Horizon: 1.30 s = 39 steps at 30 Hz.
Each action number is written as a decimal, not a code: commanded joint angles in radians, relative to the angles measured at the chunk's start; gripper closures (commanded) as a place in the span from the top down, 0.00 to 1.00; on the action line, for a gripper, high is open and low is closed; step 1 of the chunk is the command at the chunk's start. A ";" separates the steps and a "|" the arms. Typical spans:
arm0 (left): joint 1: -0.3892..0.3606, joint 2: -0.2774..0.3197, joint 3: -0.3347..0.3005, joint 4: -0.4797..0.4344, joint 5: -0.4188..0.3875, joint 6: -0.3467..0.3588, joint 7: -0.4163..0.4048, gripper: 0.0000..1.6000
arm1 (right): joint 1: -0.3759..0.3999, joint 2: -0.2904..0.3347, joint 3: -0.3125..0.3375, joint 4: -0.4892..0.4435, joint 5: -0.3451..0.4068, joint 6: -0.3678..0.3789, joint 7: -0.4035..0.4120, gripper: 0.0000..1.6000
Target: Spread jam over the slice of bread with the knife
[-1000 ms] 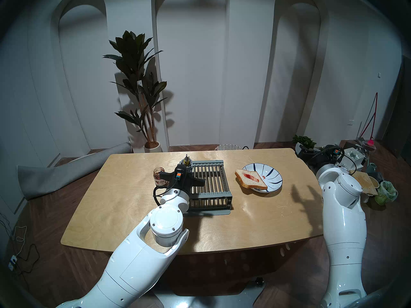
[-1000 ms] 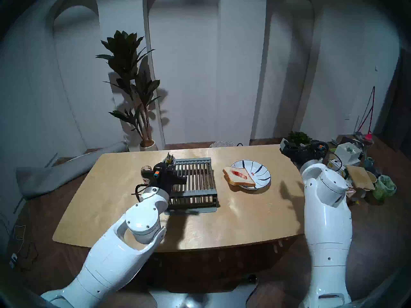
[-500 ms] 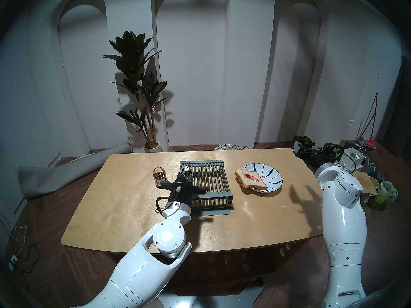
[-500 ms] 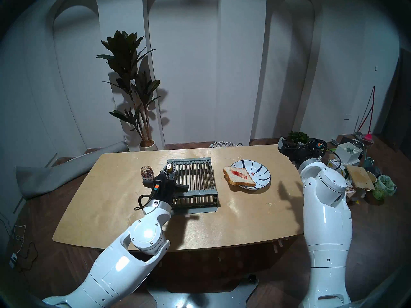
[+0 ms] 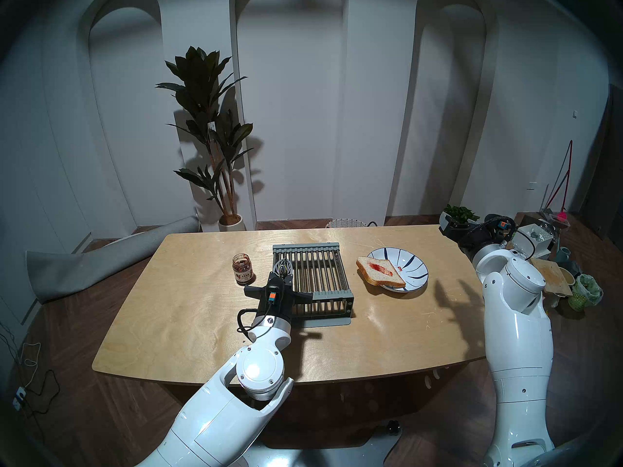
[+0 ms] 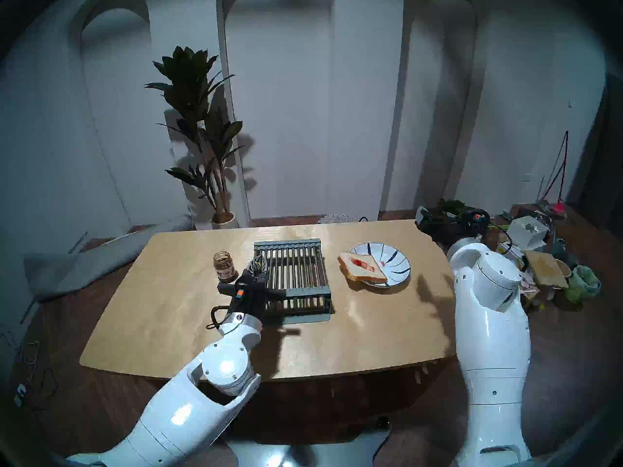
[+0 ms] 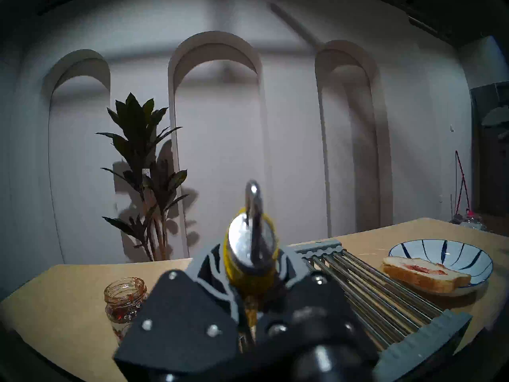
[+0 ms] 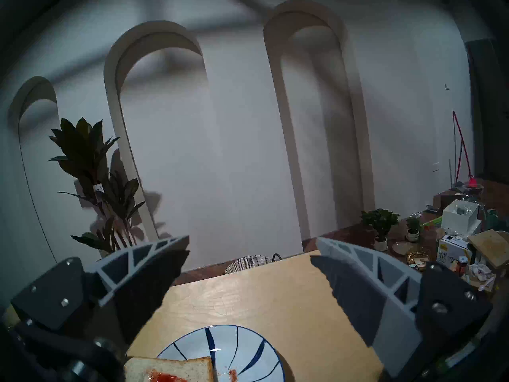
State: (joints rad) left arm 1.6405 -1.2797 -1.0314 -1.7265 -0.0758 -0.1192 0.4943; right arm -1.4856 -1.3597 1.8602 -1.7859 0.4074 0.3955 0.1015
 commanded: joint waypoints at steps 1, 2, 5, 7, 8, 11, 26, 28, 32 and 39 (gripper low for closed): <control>0.020 -0.002 0.004 -0.039 0.001 0.022 0.014 0.01 | 0.017 0.001 0.000 -0.023 0.003 0.002 -0.002 1.00; 0.024 -0.002 0.005 -0.042 0.003 0.026 0.017 0.02 | 0.017 0.001 0.000 -0.023 0.002 0.002 -0.002 1.00; 0.035 0.000 0.007 -0.045 -0.003 0.025 0.016 0.11 | 0.018 0.001 -0.003 -0.022 0.001 0.003 -0.003 1.00; 0.040 0.001 0.009 -0.047 -0.003 0.028 0.018 0.09 | 0.018 0.001 -0.006 -0.022 0.000 0.004 -0.002 1.00; 0.041 0.001 0.009 -0.048 -0.003 0.028 0.019 0.09 | 0.019 0.001 -0.007 -0.022 0.000 0.004 -0.002 1.00; 0.047 0.003 0.012 -0.051 -0.003 0.027 0.019 0.13 | 0.020 0.001 -0.011 -0.021 -0.002 0.004 -0.003 1.00; 0.054 0.006 0.022 -0.063 0.004 0.046 0.022 0.45 | 0.024 0.001 -0.020 -0.017 -0.007 0.007 -0.006 1.00; 0.056 0.006 0.023 -0.067 0.009 0.048 0.027 0.56 | 0.024 0.001 -0.020 -0.016 -0.007 0.006 -0.006 1.00; 0.061 0.009 0.024 -0.074 0.015 0.049 0.036 0.88 | 0.023 0.001 -0.019 -0.015 -0.007 0.005 -0.005 1.00; 0.066 0.013 0.025 -0.086 0.032 0.053 0.059 1.00 | 0.022 0.000 -0.018 -0.011 -0.006 0.001 -0.003 1.00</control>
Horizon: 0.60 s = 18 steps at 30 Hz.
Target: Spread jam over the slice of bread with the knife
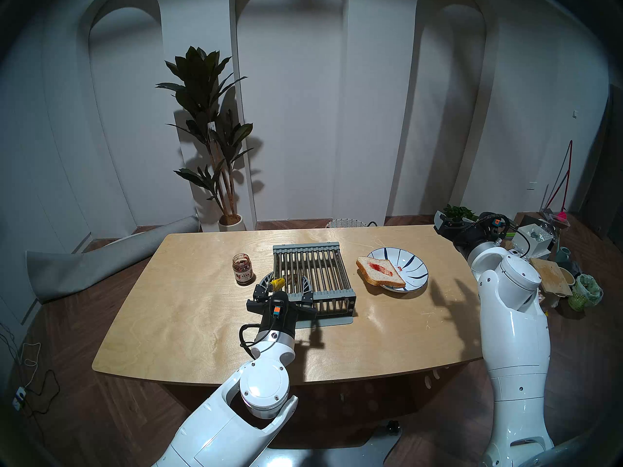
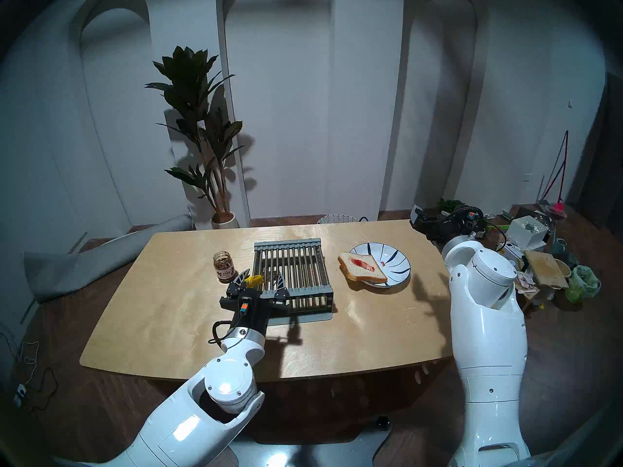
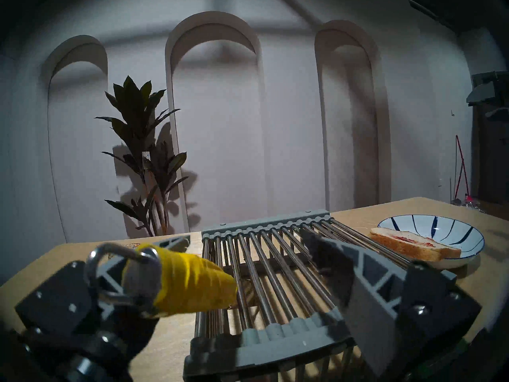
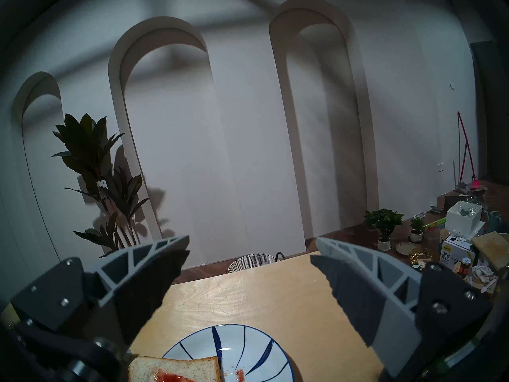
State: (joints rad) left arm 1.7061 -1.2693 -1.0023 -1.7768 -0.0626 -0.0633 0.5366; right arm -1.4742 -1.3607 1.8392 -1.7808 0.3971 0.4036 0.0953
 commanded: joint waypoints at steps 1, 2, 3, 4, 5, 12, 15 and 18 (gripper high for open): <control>0.001 0.004 -0.004 -0.037 0.015 -0.007 0.016 1.00 | 0.011 0.001 0.003 -0.016 0.004 -0.007 0.004 1.00; 0.002 0.005 -0.004 -0.039 0.015 -0.007 0.017 1.00 | 0.011 0.001 0.003 -0.016 0.004 -0.008 0.004 1.00; 0.002 0.007 -0.004 -0.040 0.011 -0.011 0.013 1.00 | 0.011 0.001 0.004 -0.016 0.005 -0.008 0.005 1.00; 0.003 0.008 -0.003 -0.042 0.010 -0.009 0.013 1.00 | 0.011 0.001 0.004 -0.017 0.006 -0.008 0.005 1.00; 0.004 0.009 -0.002 -0.043 0.006 -0.006 0.010 1.00 | 0.011 0.001 0.004 -0.017 0.006 -0.008 0.005 1.00; -0.006 0.019 0.029 -0.017 0.066 0.023 0.028 0.98 | 0.007 0.000 0.008 -0.020 0.010 -0.007 0.011 1.00; -0.016 0.022 0.045 -0.002 0.106 0.041 0.047 1.00 | 0.005 0.000 0.010 -0.021 0.011 -0.006 0.012 1.00; -0.019 0.020 0.051 0.006 0.114 0.034 0.055 1.00 | 0.003 -0.001 0.011 -0.023 0.013 -0.007 0.013 1.00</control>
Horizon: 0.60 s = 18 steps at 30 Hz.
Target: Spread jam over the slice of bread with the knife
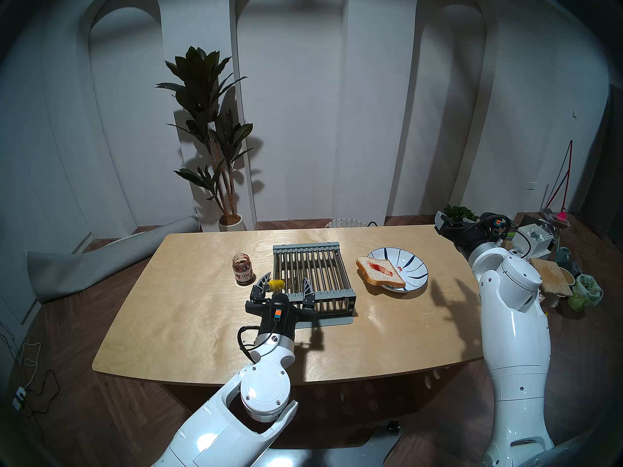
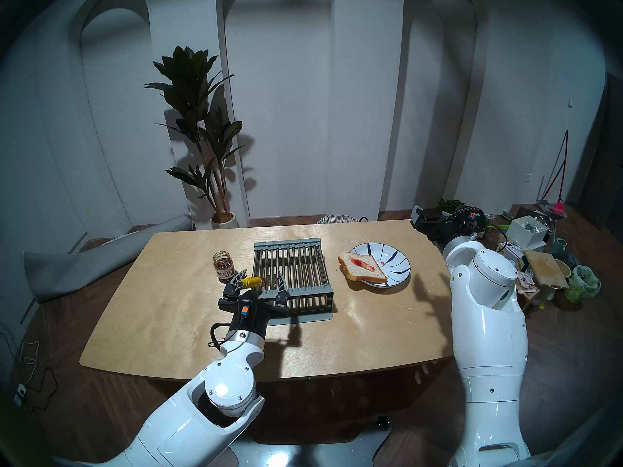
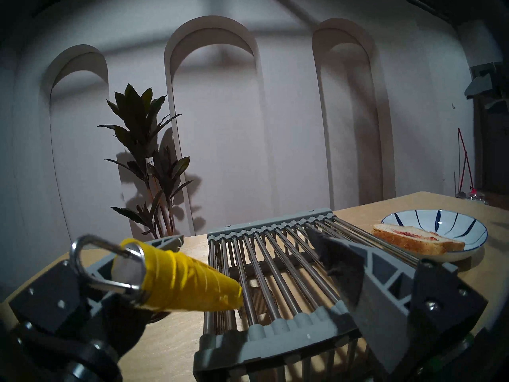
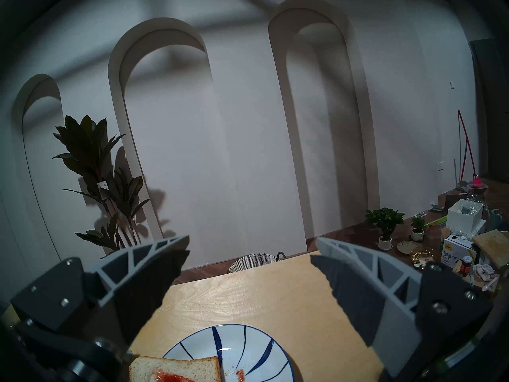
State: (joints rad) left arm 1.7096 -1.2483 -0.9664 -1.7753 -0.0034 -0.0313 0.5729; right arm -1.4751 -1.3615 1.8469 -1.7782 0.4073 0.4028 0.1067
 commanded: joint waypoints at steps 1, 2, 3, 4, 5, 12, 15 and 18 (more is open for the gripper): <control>-0.023 -0.003 0.019 0.005 0.073 0.016 0.035 1.00 | 0.003 -0.001 0.004 -0.026 0.003 -0.006 0.002 1.00; -0.025 0.000 0.021 0.005 0.082 0.015 0.038 1.00 | 0.003 -0.001 0.004 -0.026 0.004 -0.006 0.003 1.00; -0.029 0.006 0.026 0.005 0.105 0.025 0.049 1.00 | 0.003 -0.002 0.005 -0.026 0.005 -0.005 0.003 1.00; -0.032 0.010 0.031 0.005 0.123 0.039 0.057 1.00 | 0.003 -0.002 0.005 -0.026 0.005 -0.005 0.003 1.00; -0.034 0.005 0.033 0.006 0.138 0.051 0.073 1.00 | 0.002 -0.002 0.006 -0.026 0.007 -0.004 0.004 1.00; -0.050 0.009 0.057 -0.001 0.228 0.125 0.119 1.00 | 0.001 -0.002 0.008 -0.024 0.010 -0.005 0.008 1.00; -0.061 0.017 0.070 0.007 0.273 0.178 0.129 1.00 | 0.000 -0.002 0.010 -0.023 0.012 -0.006 0.009 1.00; -0.068 0.017 0.077 0.020 0.273 0.186 0.118 1.00 | -0.001 -0.001 0.011 -0.022 0.011 -0.010 0.010 1.00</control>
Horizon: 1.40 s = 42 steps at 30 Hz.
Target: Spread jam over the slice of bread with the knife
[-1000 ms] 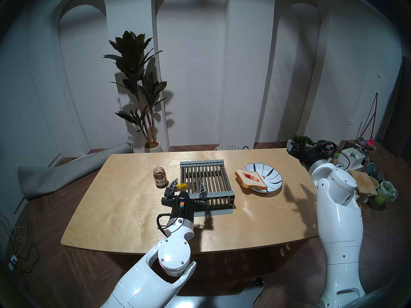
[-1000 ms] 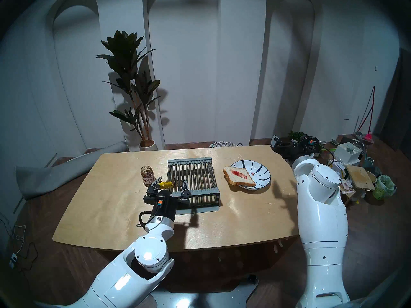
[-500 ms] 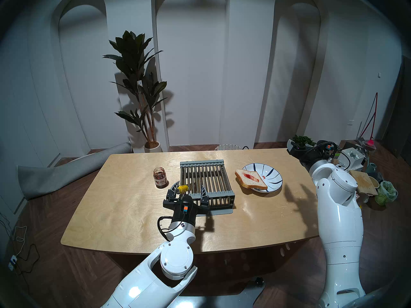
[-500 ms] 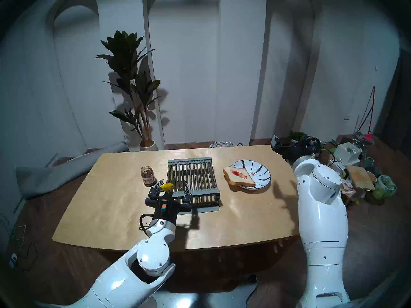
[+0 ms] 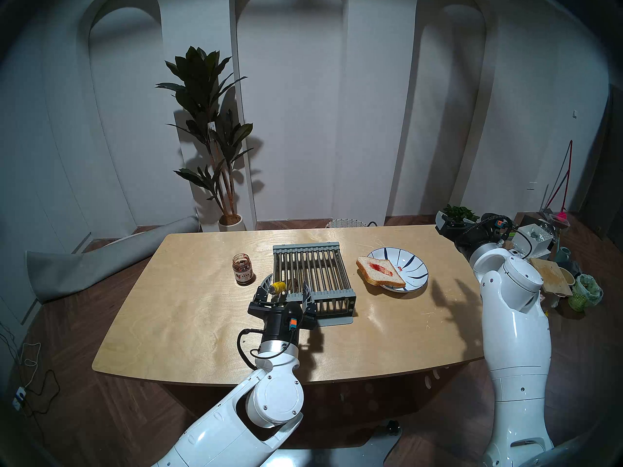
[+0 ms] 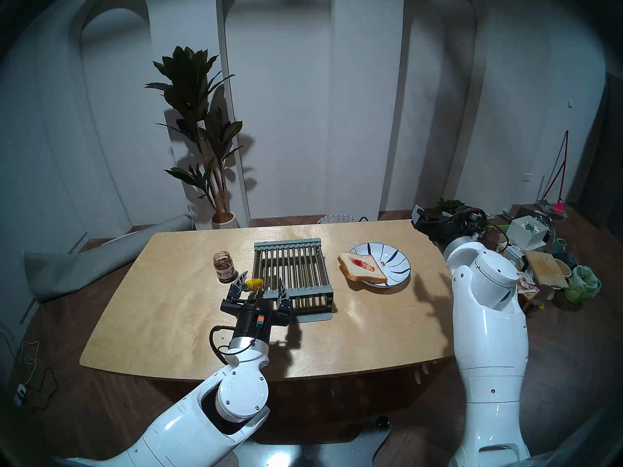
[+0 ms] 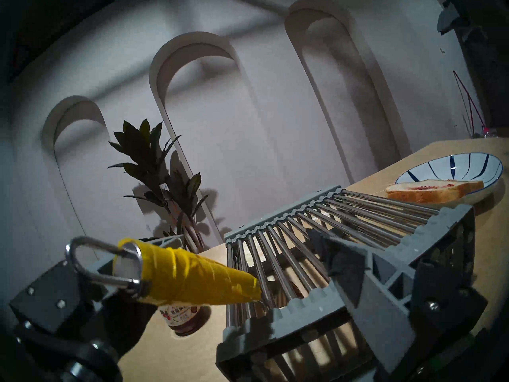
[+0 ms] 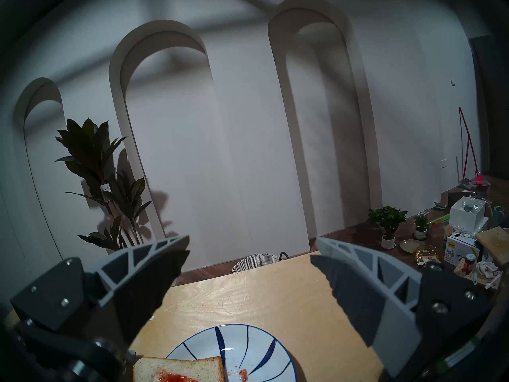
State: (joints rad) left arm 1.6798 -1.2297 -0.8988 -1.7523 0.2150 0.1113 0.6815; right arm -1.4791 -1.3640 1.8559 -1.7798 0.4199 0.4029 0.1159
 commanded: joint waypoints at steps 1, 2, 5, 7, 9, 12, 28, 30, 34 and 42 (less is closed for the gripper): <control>-0.035 -0.011 0.001 -0.002 0.028 0.015 0.011 1.00 | 0.004 0.001 0.003 -0.020 -0.002 -0.011 0.000 1.00; -0.030 -0.015 -0.009 -0.011 -0.002 0.004 0.001 1.00 | 0.004 0.001 0.003 -0.019 -0.002 -0.011 0.000 1.00; -0.055 -0.001 -0.004 0.006 0.076 0.072 0.039 0.41 | 0.004 0.002 0.005 -0.017 -0.002 -0.014 0.001 1.00; -0.082 0.027 0.016 0.033 0.162 0.133 0.059 0.57 | 0.007 0.002 0.007 -0.014 -0.001 -0.010 0.000 1.00; -0.088 0.016 0.016 0.037 0.150 0.144 0.067 0.81 | 0.007 0.002 0.008 -0.012 -0.001 -0.012 0.002 1.00; -0.095 0.009 0.015 0.033 0.155 0.173 0.068 0.81 | 0.013 0.003 0.011 -0.009 0.002 -0.013 0.004 1.00; -0.069 -0.005 -0.020 -0.102 0.081 0.070 0.096 1.00 | 0.021 0.011 0.024 0.010 0.001 -0.014 0.011 1.00; -0.060 -0.010 -0.030 -0.132 0.052 0.053 0.093 1.00 | 0.023 0.013 0.024 0.012 0.000 -0.016 0.011 1.00; -0.047 -0.009 -0.048 -0.163 -0.005 0.013 0.087 1.00 | 0.026 0.014 0.025 0.016 0.001 -0.017 0.013 1.00; -0.033 0.001 -0.099 -0.277 -0.122 -0.082 0.074 1.00 | 0.030 0.017 0.025 0.021 0.000 -0.015 0.016 1.00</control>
State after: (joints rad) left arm 1.6477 -1.2307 -0.9618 -1.9306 0.1495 0.1101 0.7663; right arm -1.4667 -1.3514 1.8830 -1.7436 0.4224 0.3984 0.1314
